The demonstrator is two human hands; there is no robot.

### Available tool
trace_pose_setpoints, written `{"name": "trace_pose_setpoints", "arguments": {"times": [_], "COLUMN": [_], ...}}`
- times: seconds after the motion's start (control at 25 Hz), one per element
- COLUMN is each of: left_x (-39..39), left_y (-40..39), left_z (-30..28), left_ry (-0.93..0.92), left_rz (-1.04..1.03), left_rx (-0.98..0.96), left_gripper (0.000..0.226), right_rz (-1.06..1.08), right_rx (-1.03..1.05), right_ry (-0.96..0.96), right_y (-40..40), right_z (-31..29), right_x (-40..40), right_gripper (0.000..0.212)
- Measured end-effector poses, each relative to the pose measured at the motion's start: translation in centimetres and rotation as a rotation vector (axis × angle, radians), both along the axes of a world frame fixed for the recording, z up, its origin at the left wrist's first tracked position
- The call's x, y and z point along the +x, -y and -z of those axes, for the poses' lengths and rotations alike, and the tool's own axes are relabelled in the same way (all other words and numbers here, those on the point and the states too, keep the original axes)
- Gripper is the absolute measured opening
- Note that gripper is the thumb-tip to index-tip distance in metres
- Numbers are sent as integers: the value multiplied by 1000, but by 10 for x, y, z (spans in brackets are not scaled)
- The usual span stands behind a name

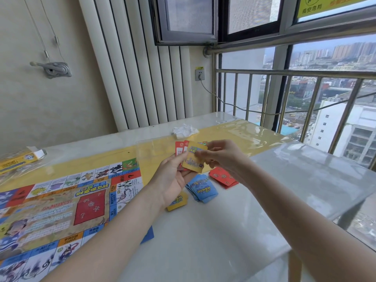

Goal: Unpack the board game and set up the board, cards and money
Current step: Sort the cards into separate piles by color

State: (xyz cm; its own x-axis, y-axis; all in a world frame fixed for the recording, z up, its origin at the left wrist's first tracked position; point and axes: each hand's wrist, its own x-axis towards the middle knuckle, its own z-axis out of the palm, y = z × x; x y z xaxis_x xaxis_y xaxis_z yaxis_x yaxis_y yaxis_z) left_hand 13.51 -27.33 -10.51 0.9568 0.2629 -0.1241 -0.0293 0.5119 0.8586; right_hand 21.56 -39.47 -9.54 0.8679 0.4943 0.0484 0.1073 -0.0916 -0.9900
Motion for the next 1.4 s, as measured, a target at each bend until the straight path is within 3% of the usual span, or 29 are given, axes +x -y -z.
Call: {"name": "trace_pose_setpoints", "arguments": {"times": [0.2,0.4,0.6,0.72,0.92,1.16,1.32,1.4], "left_x": [-12,-31,-40,-45,-43,-46,-54,-57], "left_y": [-24,-51,-67,-72,-59,-57,-53,-55], "left_z": [-4,2,10,12,5,2,-2,-5], "left_ry": [20,-29,-91,-154,-149,-139,-94,-76], "left_rz": [-87,-172,-286,-253,-250,-250,-224,-216], "left_rx": [17,41,72,47,-24,-9,14,26], "left_gripper": [14,13,12,12,15,14,11,9], "right_rz": [140,-179,-205,-192,-313,-240,-179,-117], "right_rx": [132,-287,-114,-24,-104,-302,-271,-248], "right_ry": [-5,21,81,195,278,482,370,329], "right_y": [-2,-21,-40,-39,-37,-44,-56,-59], "right_z": [-3,4,13,15,12,10,11,9], "right_x": [2,-17,-25,-23,-35,-42,-51,-49], "right_gripper": [35,9,8,13,21,20,33,23]}}
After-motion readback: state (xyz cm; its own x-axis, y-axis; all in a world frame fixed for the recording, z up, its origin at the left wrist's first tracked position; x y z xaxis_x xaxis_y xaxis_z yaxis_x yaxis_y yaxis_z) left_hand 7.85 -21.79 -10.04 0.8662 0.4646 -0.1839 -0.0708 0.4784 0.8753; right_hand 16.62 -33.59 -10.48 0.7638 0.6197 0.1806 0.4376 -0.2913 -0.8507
